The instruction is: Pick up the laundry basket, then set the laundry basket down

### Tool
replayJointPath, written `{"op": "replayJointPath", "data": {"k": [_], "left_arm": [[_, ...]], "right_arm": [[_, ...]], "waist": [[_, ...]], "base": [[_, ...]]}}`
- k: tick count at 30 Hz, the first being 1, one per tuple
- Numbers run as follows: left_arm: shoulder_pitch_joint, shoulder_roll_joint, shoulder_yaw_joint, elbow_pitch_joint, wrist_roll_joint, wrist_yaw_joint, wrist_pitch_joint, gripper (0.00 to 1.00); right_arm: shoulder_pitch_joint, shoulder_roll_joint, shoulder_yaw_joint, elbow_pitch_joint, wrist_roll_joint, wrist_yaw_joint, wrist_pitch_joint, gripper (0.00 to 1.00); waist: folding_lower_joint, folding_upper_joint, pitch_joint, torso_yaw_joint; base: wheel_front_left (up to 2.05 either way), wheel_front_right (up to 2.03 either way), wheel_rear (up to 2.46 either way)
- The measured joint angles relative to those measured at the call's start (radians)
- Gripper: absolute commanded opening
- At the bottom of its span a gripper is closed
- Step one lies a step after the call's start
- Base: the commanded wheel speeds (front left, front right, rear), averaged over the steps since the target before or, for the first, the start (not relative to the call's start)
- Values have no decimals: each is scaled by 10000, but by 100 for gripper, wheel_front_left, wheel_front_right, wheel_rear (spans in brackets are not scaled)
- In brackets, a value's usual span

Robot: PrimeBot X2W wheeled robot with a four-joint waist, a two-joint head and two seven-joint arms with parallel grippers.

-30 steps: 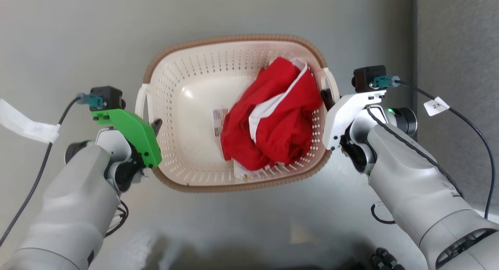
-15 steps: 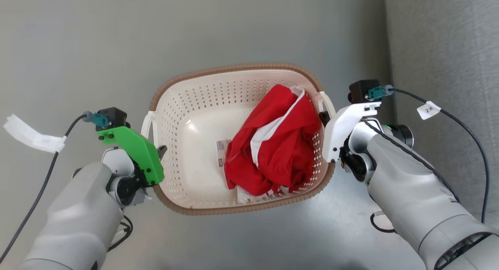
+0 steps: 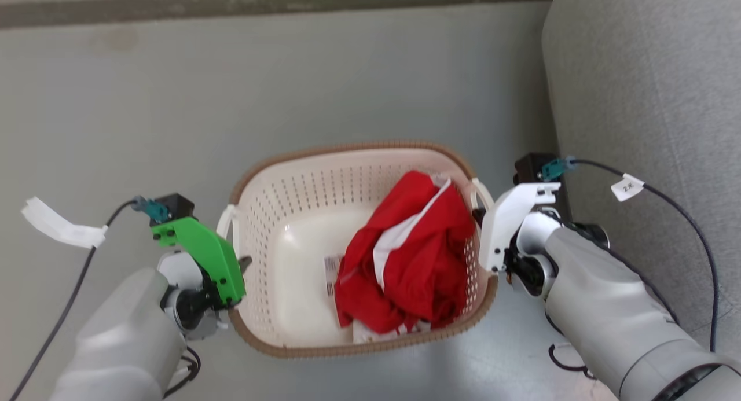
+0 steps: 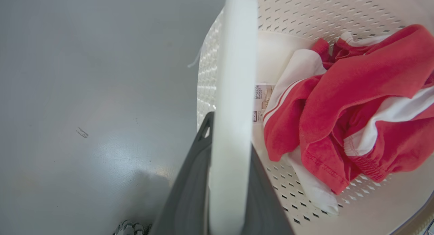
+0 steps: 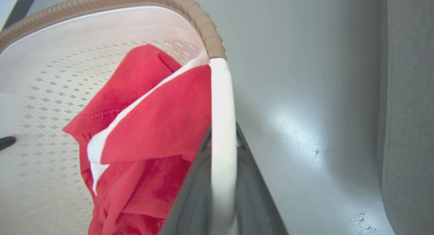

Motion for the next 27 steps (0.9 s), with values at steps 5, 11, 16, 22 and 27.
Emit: {"op": "replayJointPath", "data": {"k": [5,11,16,22,27], "left_arm": [[305,-42,-125,123,-84,0,274,0],[607,-134,-199,301,-173,-2,527,0],[739,-174,-242,362,-293,-2,629,0],[923,-205,-318,483,-372,-2,706,0],[1099,-245,-364,589,-483,-2,779,0]], "right_arm": [[291,12,182,188,339,84,433,0],[544,29,320,334,556,115,855,0],[668,21,380,362,679,115,1041,0],[806,21,543,372,897,117,1160,0],[1052,23,637,378,1028,117,1256,0]], "waist": [[0,0,-624,-23],[0,0,-1312,-29],[0,0,-1660,-24],[0,0,-2092,-17],[0,0,-2373,-28]], "base": [[0,0,0],[0,0,0],[0,0,0],[0,0,0],[0,0,0]]}}
